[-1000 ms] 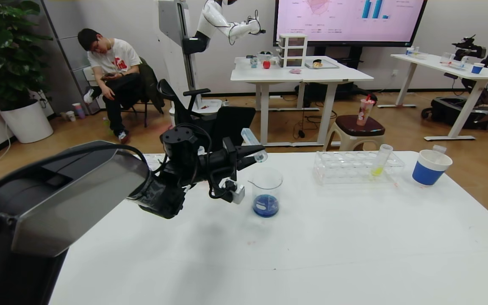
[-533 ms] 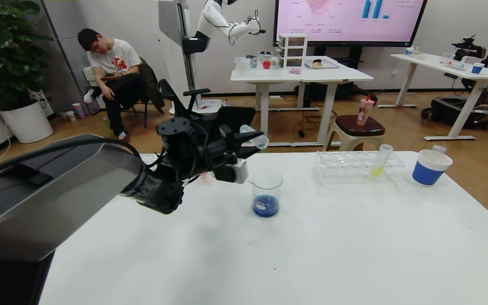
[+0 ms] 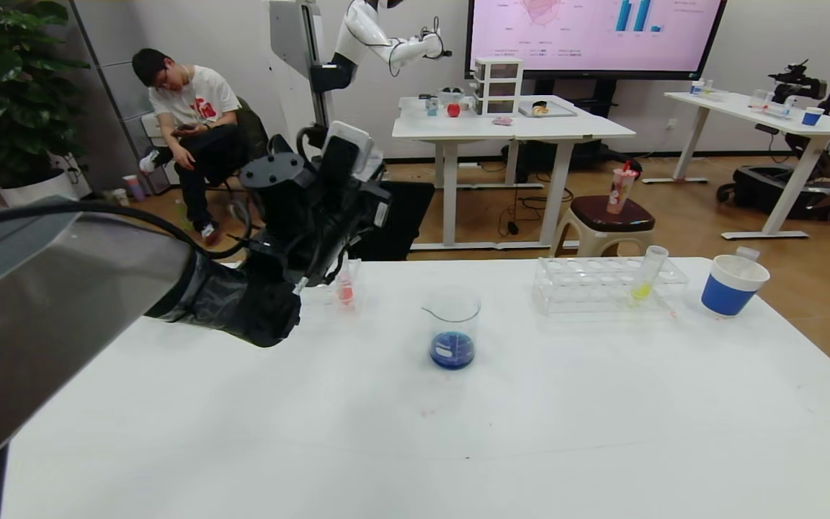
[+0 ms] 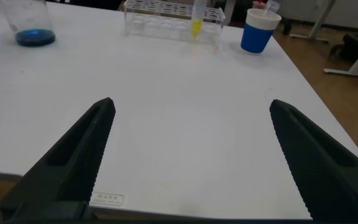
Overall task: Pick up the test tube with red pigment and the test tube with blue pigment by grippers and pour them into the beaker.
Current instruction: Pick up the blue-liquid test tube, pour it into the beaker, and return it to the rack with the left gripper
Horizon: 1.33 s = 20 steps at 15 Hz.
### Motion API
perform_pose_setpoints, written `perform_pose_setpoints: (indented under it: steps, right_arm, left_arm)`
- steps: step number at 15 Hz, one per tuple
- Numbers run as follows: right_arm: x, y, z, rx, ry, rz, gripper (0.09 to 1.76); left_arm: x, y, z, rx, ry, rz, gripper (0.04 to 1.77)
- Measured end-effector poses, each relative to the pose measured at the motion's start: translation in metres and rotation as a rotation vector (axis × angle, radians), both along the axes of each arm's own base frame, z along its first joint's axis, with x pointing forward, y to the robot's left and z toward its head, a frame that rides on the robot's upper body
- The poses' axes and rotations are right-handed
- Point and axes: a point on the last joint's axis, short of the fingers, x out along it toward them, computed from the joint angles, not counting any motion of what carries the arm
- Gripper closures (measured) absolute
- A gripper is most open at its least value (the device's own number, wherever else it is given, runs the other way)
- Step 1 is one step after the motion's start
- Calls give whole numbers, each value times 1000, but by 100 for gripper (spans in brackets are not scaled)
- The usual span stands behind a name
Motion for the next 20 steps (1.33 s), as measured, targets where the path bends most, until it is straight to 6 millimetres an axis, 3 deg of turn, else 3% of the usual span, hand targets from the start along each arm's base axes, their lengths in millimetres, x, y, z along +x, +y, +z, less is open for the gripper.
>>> perform_pose_setpoints:
  steps: [3, 8, 12, 17, 20]
  right_arm:
    - [0, 0, 0, 0, 0, 0, 11]
    - [0, 0, 0, 0, 0, 0, 11]
    - [0, 0, 0, 0, 0, 0, 11]
    - [0, 0, 0, 0, 0, 1, 11]
    - [0, 0, 0, 0, 0, 0, 11]
  left_arm:
    - [-4, 24, 9, -234, 145, 68, 131]
    - [-17, 76, 3, -310, 178, 155, 131]
    - [-14, 143, 4, -312, 152, 211, 131]
    - [-15, 247, 4, -305, 142, 256, 131]
    - [-6, 282, -10, -334, 148, 309, 131]
